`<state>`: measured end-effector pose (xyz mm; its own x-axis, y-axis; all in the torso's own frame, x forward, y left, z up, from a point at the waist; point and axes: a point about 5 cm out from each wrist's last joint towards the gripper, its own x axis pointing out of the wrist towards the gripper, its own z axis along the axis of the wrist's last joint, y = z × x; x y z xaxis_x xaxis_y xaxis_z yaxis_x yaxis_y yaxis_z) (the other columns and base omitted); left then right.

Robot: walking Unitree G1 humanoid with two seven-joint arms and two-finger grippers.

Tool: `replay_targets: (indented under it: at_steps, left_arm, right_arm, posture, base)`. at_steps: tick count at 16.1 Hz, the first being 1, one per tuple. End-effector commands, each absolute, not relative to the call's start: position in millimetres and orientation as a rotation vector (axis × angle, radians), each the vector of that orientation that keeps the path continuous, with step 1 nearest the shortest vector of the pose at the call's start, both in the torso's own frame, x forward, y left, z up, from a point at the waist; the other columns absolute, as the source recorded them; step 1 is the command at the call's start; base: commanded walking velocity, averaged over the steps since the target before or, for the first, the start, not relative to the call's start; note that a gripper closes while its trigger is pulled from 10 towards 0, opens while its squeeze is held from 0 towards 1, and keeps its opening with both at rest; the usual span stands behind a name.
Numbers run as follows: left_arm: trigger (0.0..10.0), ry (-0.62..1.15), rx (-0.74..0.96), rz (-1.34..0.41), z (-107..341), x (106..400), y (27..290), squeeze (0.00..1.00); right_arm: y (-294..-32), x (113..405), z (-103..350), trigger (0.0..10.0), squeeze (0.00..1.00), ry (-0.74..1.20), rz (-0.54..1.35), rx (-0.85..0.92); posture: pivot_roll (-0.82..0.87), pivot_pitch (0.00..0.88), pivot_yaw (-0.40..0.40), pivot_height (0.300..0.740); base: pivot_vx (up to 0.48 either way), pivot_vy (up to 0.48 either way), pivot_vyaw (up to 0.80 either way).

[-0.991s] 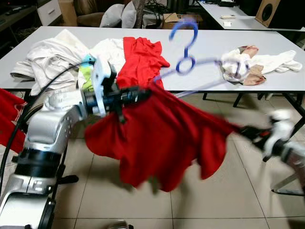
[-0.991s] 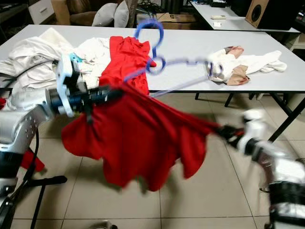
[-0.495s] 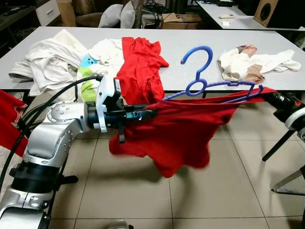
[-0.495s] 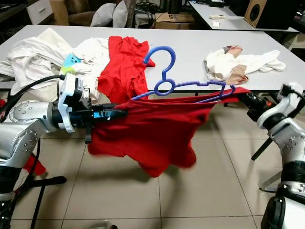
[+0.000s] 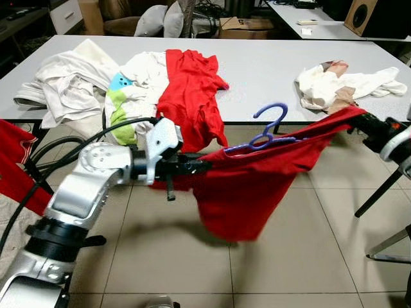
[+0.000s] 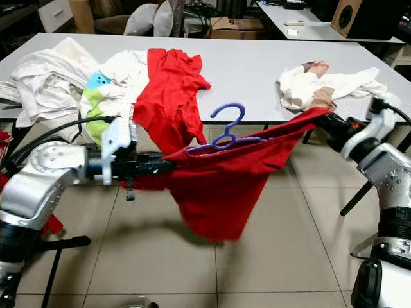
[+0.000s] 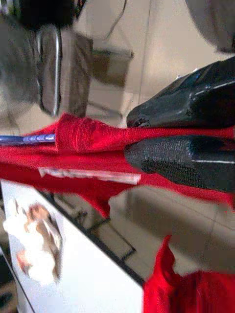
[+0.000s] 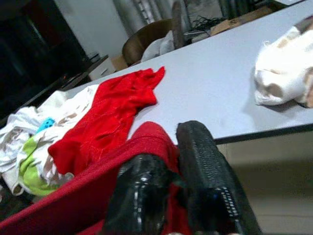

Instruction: Hang hanger

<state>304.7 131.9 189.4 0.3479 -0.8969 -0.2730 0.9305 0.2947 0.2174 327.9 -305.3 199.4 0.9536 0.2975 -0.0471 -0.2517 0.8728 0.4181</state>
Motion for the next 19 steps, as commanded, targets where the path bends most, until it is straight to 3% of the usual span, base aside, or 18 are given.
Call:
replay_targets:
  at_steps: [1, 5, 9, 15, 17, 19]
  left_arm:
    - [0.0, 0.097, 0.405, -1.163, 194, 312, 132, 0.00]
    - [0.0, 0.042, 0.336, -1.139, 203, 317, 118, 0.00]
    - [0.0, 0.143, 0.477, -1.270, 177, 304, 104, 0.00]
    - [0.0, 0.146, 0.501, -1.189, 176, 315, 107, 0.00]
    - [0.0, 0.150, 0.509, -1.154, 177, 319, 110, 0.00]
    - [0.0, 0.156, 0.521, -1.164, 182, 317, 124, 0.00]
  right_arm:
    - [-310, 326, 215, 0.0, 0.00, 0.089, 0.280, 0.361]
    - [-289, 325, 202, 0.0, 0.00, 0.208, 0.323, 0.158]
    - [-277, 331, 222, 0.0, 0.00, 0.144, 0.359, 0.145]
    - [-258, 326, 221, 0.0, 0.00, 0.213, 0.492, 0.091]
    - [-258, 325, 218, 0.0, 0.00, 0.237, 0.481, 0.063]
    - [-275, 325, 209, 0.0, 0.00, 0.288, 0.369, -0.061]
  posture:
    - [-0.04, 0.000, -0.013, 0.740]
    - [-0.05, 0.000, -0.014, 0.740]
    - [-0.05, 0.000, -0.014, 0.740]
    - [-0.05, 0.000, -0.019, 0.740]
    - [-0.05, 0.000, -0.019, 0.740]
    - [-0.05, 0.000, -0.022, 0.740]
  base:
    - [0.000, 0.000, 0.00]
    - [0.000, 0.000, 0.00]
    - [0.000, 0.000, 0.00]
    - [0.000, 0.000, 0.00]
    - [0.000, 0.000, 0.00]
    - [0.000, 0.000, 0.00]
